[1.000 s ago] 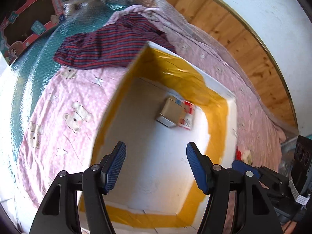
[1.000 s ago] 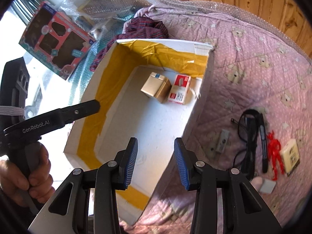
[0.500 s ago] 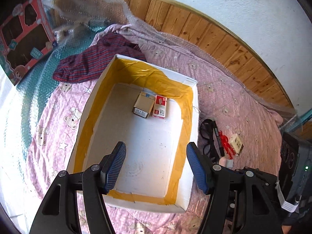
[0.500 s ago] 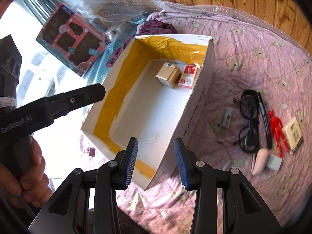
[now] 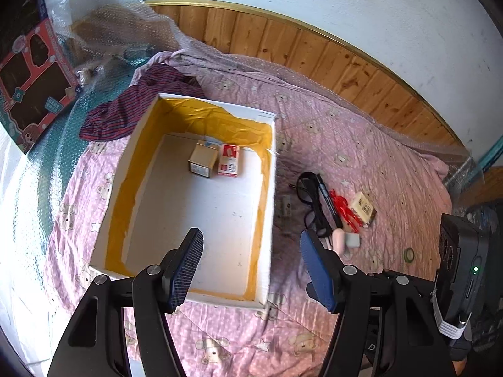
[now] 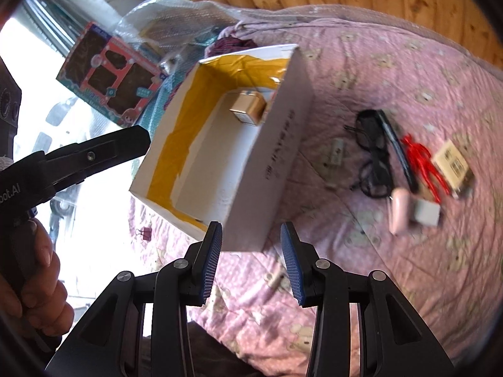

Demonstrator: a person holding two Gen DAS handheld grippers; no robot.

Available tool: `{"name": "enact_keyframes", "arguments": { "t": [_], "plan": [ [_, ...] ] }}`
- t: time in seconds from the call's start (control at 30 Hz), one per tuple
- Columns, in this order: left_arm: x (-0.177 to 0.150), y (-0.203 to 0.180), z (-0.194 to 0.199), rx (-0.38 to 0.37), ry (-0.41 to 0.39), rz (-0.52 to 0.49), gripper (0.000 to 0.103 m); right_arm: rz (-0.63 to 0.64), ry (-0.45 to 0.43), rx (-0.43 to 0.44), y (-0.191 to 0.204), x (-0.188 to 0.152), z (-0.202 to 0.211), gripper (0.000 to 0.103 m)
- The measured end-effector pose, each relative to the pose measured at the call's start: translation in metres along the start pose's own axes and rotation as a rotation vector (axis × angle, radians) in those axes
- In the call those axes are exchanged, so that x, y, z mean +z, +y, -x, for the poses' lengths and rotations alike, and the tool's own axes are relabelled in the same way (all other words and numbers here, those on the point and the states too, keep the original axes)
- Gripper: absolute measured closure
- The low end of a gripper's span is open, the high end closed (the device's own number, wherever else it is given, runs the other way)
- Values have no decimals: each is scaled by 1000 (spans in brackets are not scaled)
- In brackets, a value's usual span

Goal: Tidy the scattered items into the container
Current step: 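Move both tools back toward the black glasses and marker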

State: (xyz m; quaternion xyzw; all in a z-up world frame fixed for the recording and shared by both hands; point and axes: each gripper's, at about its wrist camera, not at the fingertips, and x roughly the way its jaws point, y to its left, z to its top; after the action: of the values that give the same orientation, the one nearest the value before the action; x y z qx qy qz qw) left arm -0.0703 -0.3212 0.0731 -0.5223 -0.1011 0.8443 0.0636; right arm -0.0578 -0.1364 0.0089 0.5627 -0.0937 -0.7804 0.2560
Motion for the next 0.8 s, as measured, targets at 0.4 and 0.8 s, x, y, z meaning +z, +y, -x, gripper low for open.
{"name": "enact_keyframes", "arguments": {
  "t": [0.4, 0.8],
  "plan": [
    [-5, -59, -15, -56, 43, -103, 37, -123, -46, -36, -50, -24, 29, 61],
    [-1, -98, -50, -86, 106, -184, 35, -240, -61, -77, -102, -30, 37, 61]
  ]
}}
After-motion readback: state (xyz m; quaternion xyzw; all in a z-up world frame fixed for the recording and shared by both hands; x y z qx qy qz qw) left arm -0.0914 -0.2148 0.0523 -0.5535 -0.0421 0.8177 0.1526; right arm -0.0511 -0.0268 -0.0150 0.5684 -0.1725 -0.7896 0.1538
